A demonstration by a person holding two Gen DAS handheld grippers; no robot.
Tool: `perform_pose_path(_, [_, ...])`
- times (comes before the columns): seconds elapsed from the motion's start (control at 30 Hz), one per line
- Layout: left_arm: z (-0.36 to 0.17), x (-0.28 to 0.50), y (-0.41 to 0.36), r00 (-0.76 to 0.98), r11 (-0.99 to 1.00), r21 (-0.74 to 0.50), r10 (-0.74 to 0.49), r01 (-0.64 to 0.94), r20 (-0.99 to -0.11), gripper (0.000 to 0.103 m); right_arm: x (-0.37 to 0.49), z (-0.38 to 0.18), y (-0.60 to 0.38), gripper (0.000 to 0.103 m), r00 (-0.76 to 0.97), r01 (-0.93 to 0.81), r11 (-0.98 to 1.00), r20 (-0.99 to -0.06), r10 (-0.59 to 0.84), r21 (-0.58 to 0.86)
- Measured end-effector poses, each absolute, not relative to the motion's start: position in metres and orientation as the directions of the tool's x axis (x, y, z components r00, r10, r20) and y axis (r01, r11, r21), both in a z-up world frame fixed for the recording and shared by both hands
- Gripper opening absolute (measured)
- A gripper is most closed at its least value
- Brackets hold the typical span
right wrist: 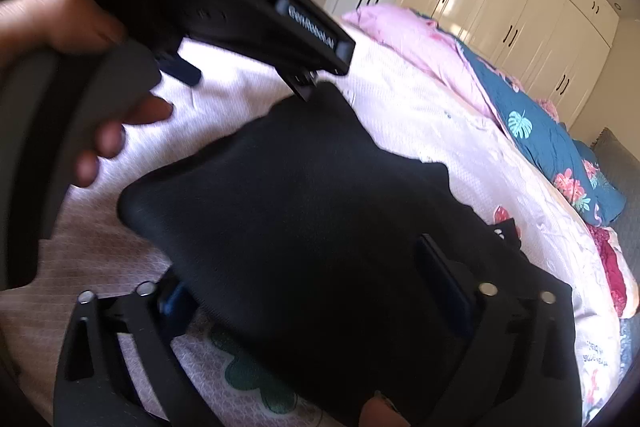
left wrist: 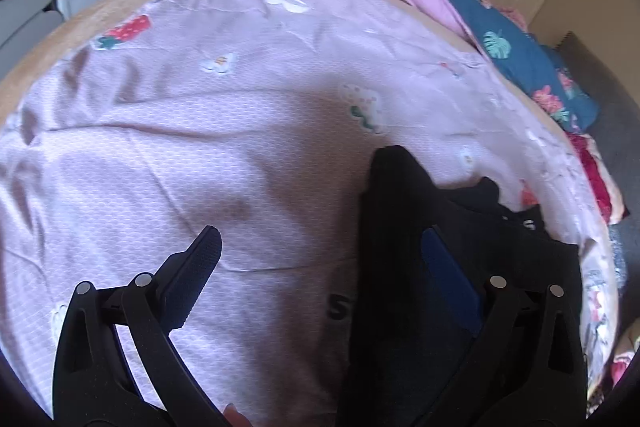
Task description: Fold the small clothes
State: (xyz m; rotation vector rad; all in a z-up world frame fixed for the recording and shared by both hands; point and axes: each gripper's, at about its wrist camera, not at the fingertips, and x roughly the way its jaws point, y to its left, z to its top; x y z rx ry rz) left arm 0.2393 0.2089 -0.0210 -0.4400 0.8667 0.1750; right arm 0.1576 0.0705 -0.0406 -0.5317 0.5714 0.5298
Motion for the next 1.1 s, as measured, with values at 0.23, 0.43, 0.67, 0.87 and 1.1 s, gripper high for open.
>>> perform_pose_path(0.23, [-0.027,0.245,0.198,0.626,0.904,-0.306,-0.056,-0.299,-0.778,0.093,0.141,-0.024,0.051,0.019,0.688,-0.651,0.72,-0.585,0.428,-0.239])
perform_pose_path(0.43, [-0.034,0.249,0.189,0.622,0.905,-0.327,-0.094,-0.272,-0.778,0.093,0.131,-0.019,0.044,0.009,0.701,-0.647,0.725,-0.558,0.444,-0.235])
perform_pose_path(0.67, [-0.03,0.249,0.176,0.653,0.903,-0.368,-0.142,-0.223,-0.744,0.057,0.131,-0.013,0.032,0.008,0.7,-0.636,0.75,-0.546,0.46,-0.182])
perform_pose_path(0.87, [-0.018,0.246,0.157,0.682,0.919,-0.357,-0.153,-0.168,-0.715,0.015,0.129,-0.013,0.024,0.008,0.701,-0.63,0.758,-0.54,0.465,-0.165])
perform_pose_path(1.1, [0.008,0.234,0.138,0.734,0.921,-0.37,-0.17,-0.118,-0.657,0.009,0.12,-0.004,0.002,0.007,0.741,-0.597,0.785,-0.492,0.458,-0.169])
